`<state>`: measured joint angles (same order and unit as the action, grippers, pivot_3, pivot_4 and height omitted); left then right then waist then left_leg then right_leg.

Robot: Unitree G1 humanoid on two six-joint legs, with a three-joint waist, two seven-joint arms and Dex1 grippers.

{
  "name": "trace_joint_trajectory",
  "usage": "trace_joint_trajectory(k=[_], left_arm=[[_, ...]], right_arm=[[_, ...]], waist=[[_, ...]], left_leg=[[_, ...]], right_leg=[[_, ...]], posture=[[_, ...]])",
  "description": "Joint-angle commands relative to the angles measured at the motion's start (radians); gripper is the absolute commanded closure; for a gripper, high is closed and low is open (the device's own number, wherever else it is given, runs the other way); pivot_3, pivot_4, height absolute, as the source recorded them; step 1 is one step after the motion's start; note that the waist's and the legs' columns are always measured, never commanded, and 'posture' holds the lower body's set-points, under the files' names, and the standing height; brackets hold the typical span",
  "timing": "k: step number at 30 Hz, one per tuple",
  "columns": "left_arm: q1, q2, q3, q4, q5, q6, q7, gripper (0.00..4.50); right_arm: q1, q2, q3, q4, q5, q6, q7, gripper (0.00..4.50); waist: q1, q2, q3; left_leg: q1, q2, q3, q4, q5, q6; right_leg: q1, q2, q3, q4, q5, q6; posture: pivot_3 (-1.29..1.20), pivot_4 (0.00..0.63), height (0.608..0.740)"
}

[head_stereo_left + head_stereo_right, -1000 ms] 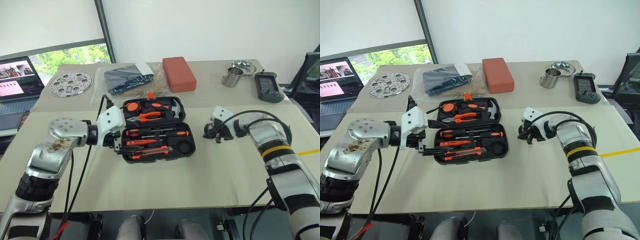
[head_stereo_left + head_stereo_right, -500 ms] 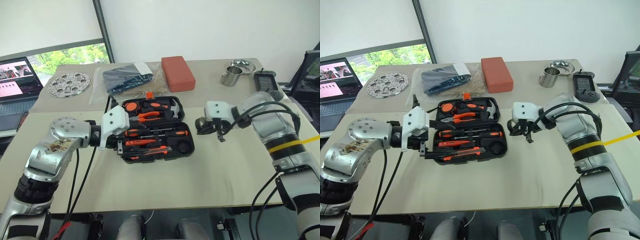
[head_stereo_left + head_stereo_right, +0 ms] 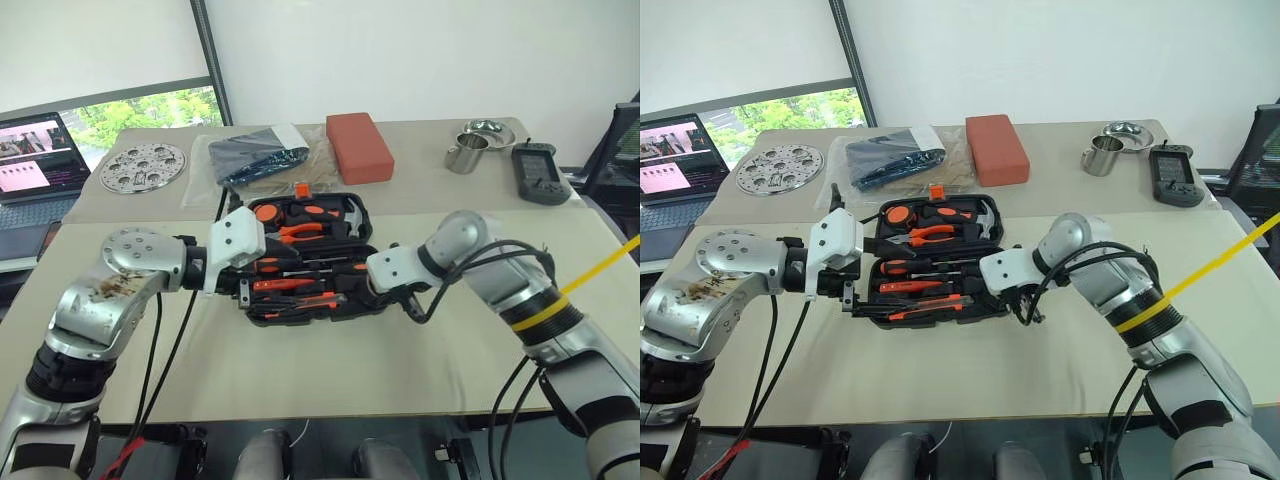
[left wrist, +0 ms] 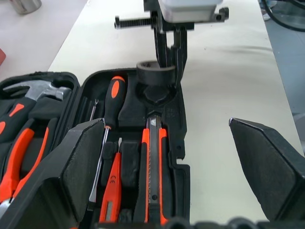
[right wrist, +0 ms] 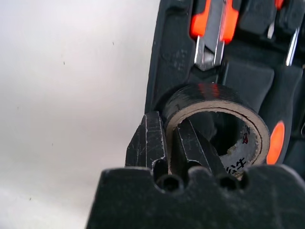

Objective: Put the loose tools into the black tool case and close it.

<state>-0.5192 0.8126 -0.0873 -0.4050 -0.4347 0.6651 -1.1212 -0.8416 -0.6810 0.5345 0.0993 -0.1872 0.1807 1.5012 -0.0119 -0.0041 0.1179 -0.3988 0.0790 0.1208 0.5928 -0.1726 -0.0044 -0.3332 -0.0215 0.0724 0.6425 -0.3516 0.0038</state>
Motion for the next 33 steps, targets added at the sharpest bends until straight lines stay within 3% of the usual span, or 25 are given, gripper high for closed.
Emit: trace_joint_trajectory(k=[1, 2, 12, 13, 21, 27, 30, 33], left_arm=[[-0.026, 0.010, 0.009, -0.031, -0.017, 0.013, 0.013, 0.00], [-0.027, 0.010, 0.008, -0.032, -0.017, 0.015, 0.014, 0.00], [-0.021, 0.011, 0.007, -0.045, -0.023, 0.021, 0.023, 0.00], [-0.020, 0.012, 0.007, -0.045, -0.025, 0.020, 0.023, 0.00], [-0.016, 0.019, 0.006, -0.039, -0.030, 0.009, 0.022, 0.00], [-0.015, 0.012, 0.010, -0.016, -0.023, -0.007, 0.027, 0.00], [0.002, -0.006, 0.027, 0.031, -0.003, -0.029, 0.065, 0.00], [0.004, -0.053, 0.053, 0.122, 0.029, -0.056, 0.152, 0.00]], right_arm=[[-0.017, 0.012, 0.004, -0.019, 0.000, -0.001, 0.014, 3.68], [-0.018, 0.013, 0.004, -0.019, 0.001, 0.001, 0.016, 3.57], [-0.024, -0.011, -0.004, -0.038, 0.006, 0.035, 0.047, 0.19], [-0.030, -0.013, -0.013, -0.048, 0.016, 0.046, 0.051, 0.04], [-0.055, -0.048, -0.068, -0.151, 0.139, 0.192, 0.106, 0.04], [-0.060, -0.062, -0.107, -0.158, 0.212, 0.264, 0.065, 0.04], [-0.040, -0.036, -0.168, -0.123, 0.242, 0.281, -0.026, 0.71], [-0.023, 0.004, -0.240, -0.050, 0.267, 0.320, -0.129, 1.82]], waist=[[0.000, 0.000, 0.000], [0.000, 0.000, 0.000], [0.008, 0.000, 0.000], [0.008, 0.000, 0.000], [0.007, 0.000, 0.000], [0.001, 0.000, 0.000], [0.000, 0.000, 0.000], [0.000, 0.000, 0.000]], left_leg=[[0.000, 0.000, 0.000, 0.000, 0.000, 0.000], [0.000, 0.000, 0.000, 0.000, 0.000, 0.000], [0.000, -0.001, 0.000, 0.000, 0.000, 0.000], [0.000, -0.001, 0.000, 0.000, 0.000, 0.000], [0.000, -0.001, 0.000, 0.000, 0.000, 0.000], [0.000, 0.000, 0.000, 0.000, 0.000, 0.000], [0.000, 0.000, 0.000, 0.000, 0.000, 0.000], [0.000, 0.000, 0.000, 0.000, 0.000, 0.000]], right_leg=[[0.000, 0.000, 0.000, 0.000, 0.000, 0.000], [0.000, 0.000, 0.000, 0.000, 0.000, 0.000], [0.001, -0.001, 0.000, 0.000, 0.000, 0.000], [0.000, -0.001, 0.000, 0.000, 0.000, 0.000], [0.000, -0.001, 0.000, 0.000, 0.000, 0.000], [0.000, 0.000, 0.000, 0.000, 0.000, 0.000], [0.000, 0.000, 0.000, 0.000, 0.000, 0.000], [0.000, 0.000, 0.000, 0.001, 0.000, 0.000]], posture=[[0.00, 0.150, 0.740], [0.00, 0.150, 0.740], [0.00, 0.150, 0.740], [0.00, 0.150, 0.740], [0.00, 0.150, 0.740], [0.00, 0.150, 0.740], [0.00, 0.150, 0.740], [0.00, 0.150, 0.740]])
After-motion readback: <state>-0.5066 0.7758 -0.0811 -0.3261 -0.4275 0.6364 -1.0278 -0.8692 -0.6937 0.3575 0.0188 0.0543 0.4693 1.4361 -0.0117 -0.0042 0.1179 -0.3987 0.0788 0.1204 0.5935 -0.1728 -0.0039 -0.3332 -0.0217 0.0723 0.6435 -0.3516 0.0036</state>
